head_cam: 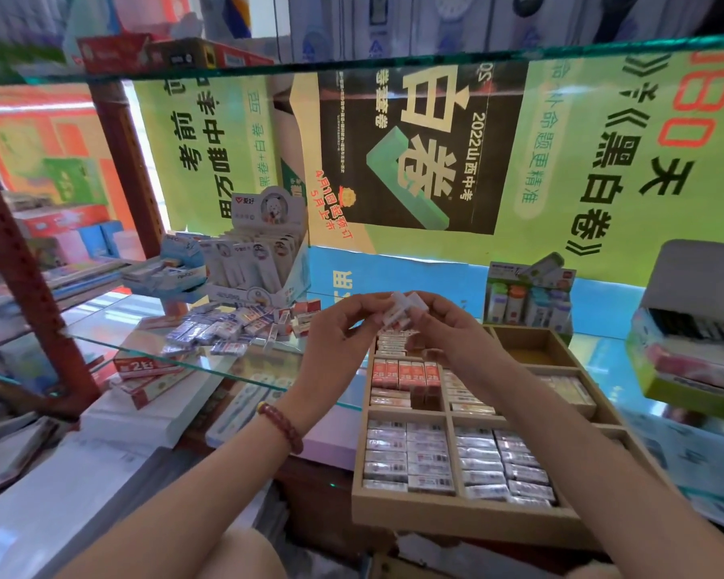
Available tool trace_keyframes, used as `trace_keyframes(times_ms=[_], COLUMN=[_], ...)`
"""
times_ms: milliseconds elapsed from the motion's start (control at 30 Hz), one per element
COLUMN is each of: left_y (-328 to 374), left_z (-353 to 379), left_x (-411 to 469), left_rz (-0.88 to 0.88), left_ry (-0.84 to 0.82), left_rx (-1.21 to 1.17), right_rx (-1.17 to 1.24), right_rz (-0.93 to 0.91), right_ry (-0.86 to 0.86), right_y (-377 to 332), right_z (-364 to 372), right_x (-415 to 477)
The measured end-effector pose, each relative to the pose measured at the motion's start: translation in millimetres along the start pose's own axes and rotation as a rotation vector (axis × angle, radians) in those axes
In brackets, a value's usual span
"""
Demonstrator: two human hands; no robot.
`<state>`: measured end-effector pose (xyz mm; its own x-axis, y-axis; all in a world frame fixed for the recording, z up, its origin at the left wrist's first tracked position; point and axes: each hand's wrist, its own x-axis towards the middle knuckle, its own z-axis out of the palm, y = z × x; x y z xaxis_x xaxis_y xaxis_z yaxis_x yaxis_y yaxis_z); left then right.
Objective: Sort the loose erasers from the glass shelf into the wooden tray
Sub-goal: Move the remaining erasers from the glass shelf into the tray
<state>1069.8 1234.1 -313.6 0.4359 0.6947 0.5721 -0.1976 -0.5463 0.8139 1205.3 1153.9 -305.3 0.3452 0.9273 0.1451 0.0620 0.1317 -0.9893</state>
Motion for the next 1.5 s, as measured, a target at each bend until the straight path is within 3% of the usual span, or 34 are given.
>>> trace_keyframes(times_ms=[267, 433, 667, 733, 833, 933, 1133, 1333, 1500], left_y=[-2, -7, -18, -31, -57, -75, -79, -74, -79], left_z=[2, 5, 25, 31, 34, 35, 38, 37, 38], left_x=[0, -1, 14, 19, 21, 19, 24, 23, 24], left_rz=[-0.274, -0.306, -0.262, -0.223, -0.103, -0.038, 0.012, 0.000, -0.018], left_ry=[-0.085, -0.153, -0.023, -0.024, -0.134, -0.340, -0.500, -0.536, -0.547], left_rx=[-0.181, -0.213, -0.178, -0.059, 0.487, 0.835, 1.056, 1.126, 1.169], right_rx=[-0.196, -0.264, -0.165, -0.192, -0.596, -0.991, -1.270, -1.452, -1.570], right_rz=[-0.106, -0.163, -0.049, -0.035, -0.162, -0.187, -0.172, -0.014, -0.036], right_ry=[0.091, 0.111, 0.070, 0.117, 0.262, 0.169, -0.017, -0.159, -0.136], right_y=[-1, -2, 4, 11, 26, 34, 16, 20, 37], right_z=[-6, -12, -11, -17, -31, -44, -44, -35, -25], right_x=[0, 4, 18, 25, 38, 49, 79, 97, 95])
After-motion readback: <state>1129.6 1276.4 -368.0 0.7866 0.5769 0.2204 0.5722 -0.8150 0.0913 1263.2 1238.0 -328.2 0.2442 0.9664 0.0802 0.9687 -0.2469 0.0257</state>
